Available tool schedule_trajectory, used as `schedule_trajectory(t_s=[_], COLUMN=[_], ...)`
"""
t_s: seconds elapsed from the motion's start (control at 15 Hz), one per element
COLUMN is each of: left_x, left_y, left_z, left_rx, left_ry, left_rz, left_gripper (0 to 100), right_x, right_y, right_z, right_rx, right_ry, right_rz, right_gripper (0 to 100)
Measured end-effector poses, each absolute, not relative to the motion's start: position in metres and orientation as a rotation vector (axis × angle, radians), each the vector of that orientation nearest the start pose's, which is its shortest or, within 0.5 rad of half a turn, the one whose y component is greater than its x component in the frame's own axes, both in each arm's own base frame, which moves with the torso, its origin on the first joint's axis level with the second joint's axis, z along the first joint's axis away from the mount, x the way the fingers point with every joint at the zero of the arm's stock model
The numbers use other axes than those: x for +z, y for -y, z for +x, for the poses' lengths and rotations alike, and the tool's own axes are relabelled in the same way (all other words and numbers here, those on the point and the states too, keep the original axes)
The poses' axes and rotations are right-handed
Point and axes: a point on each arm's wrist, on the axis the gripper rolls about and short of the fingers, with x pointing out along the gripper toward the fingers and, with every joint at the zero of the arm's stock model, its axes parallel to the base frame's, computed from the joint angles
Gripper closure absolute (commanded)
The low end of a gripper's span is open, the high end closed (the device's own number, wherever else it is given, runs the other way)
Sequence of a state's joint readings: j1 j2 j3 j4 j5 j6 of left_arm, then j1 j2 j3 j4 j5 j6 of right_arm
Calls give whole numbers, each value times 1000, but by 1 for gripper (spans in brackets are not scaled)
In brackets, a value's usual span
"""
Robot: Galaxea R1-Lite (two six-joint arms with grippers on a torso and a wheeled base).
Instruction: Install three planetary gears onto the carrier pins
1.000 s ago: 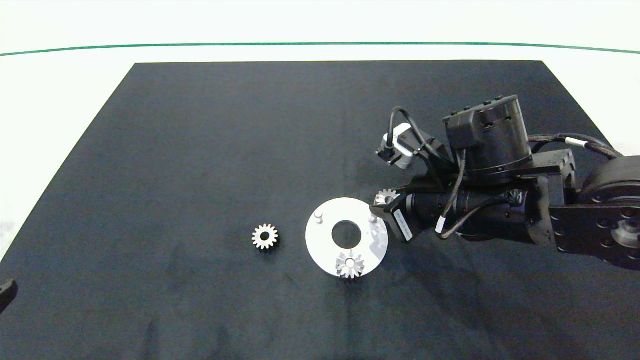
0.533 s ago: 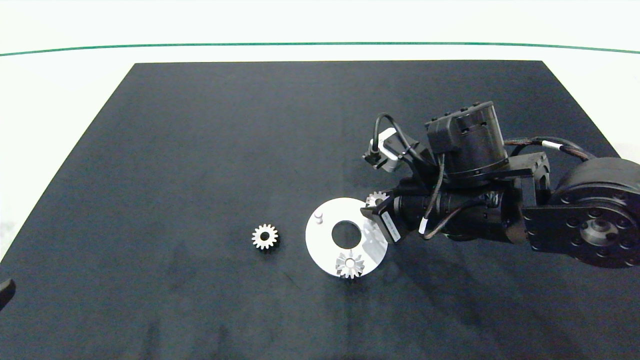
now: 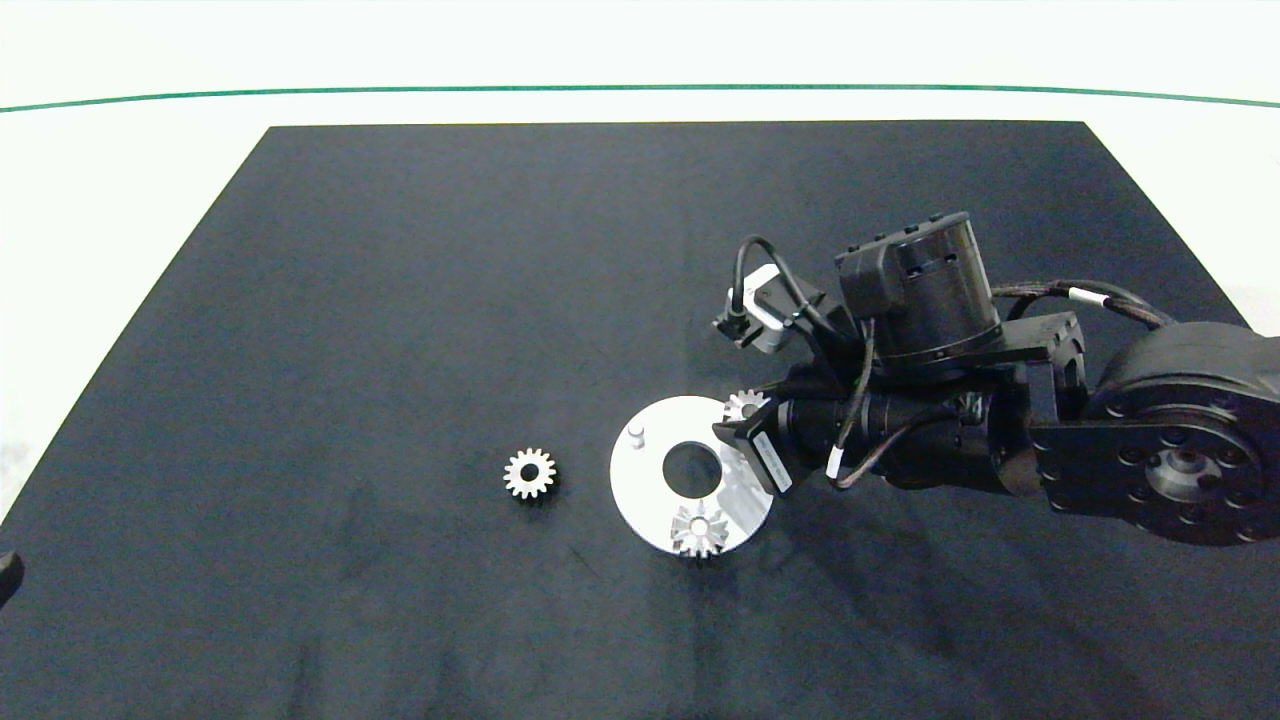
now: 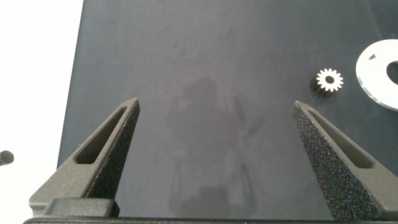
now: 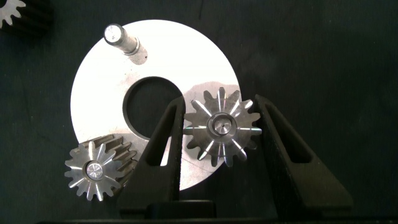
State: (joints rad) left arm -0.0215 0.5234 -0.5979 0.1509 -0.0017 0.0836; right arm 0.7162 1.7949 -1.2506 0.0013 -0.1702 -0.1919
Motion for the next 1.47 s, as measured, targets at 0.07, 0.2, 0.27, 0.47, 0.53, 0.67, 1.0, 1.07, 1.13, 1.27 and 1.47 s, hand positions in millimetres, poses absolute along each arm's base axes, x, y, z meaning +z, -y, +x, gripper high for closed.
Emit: schedule_trajectory(t_s=[0.07,0.2,0.27,0.47,0.53,0.67,1.0,1.07,1.13,1.27,1.47], left_x=[230,230,230,230,230,230,230,230,230,230,226], left_y=[0,0,0,0,0,0,0,0,0,0,1], left_z=[11,11,11,11,11,11,12,12,12,12,13], left_rx=[-26,-26,-26,-27,-28,-28,-28,-28,-28,-30,-41], left_ry=[-75,-75,-75,-76,-76,-78,-79,-79,-79,-79,-91], left_rz=[84,84,84,84,84,84,84,84,84,84,86], left_gripper=[0,0,0,0,0,0,0,0,0,0,0], right_x=[213,211,210,210,210,210,210,210,210,211,223], right_y=[-222,-220,-219,-218,-218,-218,-216,-216,-215,-214,-198], right_z=[261,262,262,263,263,264,266,266,266,265,247], right_rx=[580,576,574,573,572,570,561,560,560,558,534], right_ry=[-451,-460,-466,-464,-464,-463,-463,-462,-461,-459,-435], right_rz=[-421,-423,-425,-424,-423,-422,-419,-419,-419,-415,-406], right_gripper=[99,99,99,99,99,0,0,0,0,0,0])
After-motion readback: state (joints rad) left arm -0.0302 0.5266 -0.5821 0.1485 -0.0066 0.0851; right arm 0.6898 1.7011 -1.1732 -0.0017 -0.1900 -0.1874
